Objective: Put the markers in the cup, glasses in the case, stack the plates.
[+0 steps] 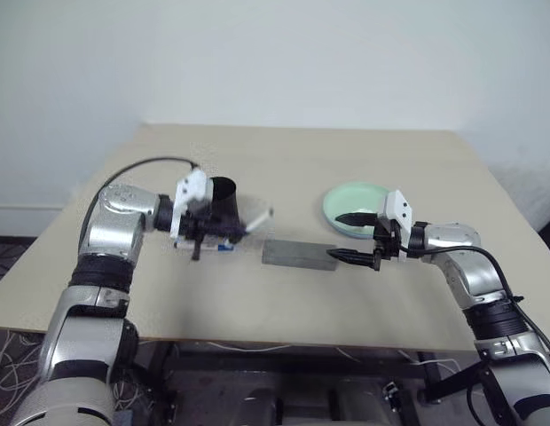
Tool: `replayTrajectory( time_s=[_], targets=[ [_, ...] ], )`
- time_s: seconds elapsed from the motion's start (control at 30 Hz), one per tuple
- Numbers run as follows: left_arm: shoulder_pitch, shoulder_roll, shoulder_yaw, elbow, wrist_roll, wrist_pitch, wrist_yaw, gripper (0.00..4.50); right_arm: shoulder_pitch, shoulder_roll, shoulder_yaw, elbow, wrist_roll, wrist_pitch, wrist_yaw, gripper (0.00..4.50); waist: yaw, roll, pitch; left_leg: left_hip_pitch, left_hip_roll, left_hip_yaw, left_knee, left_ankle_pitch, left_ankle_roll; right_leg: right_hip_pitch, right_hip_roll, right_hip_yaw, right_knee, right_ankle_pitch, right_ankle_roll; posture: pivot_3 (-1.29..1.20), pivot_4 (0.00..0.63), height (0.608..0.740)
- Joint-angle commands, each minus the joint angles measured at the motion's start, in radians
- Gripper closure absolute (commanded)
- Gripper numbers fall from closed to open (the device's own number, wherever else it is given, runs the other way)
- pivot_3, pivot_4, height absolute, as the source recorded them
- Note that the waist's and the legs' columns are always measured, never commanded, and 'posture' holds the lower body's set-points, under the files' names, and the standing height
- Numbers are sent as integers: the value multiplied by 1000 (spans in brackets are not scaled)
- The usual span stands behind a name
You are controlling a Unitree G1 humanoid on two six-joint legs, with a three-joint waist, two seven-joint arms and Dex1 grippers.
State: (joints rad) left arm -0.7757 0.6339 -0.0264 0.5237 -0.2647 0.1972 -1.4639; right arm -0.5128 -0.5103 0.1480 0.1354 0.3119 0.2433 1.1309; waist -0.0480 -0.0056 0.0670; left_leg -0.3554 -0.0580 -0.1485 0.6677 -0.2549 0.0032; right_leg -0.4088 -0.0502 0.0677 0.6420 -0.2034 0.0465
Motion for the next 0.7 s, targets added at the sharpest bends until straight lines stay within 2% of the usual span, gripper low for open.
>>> replayTrajectory(
  time_s=[0.03, 0.2, 0.33, 0.5, 0.7],
  targets=[
    [-38, -69, 151, -77, -99, 39, 229, 4464, -30, -7, -10, -24, 1, -8, 10, 284, 0, 0, 0, 1, 0, 0, 0, 0, 0, 0, 0, 0, 0, 0, 0, 0, 0, 737],
    [-35, -165, 232, -64, -60, -109, 504, 4464, -41, -2, -4, -15, -2, -11, 19, 284, 0, 0, 0, 2, 0, 1, 0, 0, 0, 0, 0, 0, 0, 1, -2, 0, 0, 737],
    [-59, -203, 266, 68, -14, -268, 685, 4464, -53, -1, 0, 3, -5, -18, 25, 284, 1, 0, 0, 2, 0, 1, 0, 0, -1, 1, 0, 0, -1, 2, -3, 0, 0, 737],
    [-71, -206, 257, 224, 40, -428, 782, 4464, -57, -2, 1, 9, -6, -22, 27, 284, 1, 0, 0, 1, 0, 2, 0, 1, -1, 1, 0, 0, -1, 3, -2, 0, 0, 737],
    [-74, -209, 255, 351, 54, -495, 810, 4464, -48, -7, -4, -2, -4, -19, 22, 284, 2, 0, 0, 0, 0, 2, 0, 1, -1, 0, 0, 0, -2, 4, -2, 0, 0, 737]
  ],
)
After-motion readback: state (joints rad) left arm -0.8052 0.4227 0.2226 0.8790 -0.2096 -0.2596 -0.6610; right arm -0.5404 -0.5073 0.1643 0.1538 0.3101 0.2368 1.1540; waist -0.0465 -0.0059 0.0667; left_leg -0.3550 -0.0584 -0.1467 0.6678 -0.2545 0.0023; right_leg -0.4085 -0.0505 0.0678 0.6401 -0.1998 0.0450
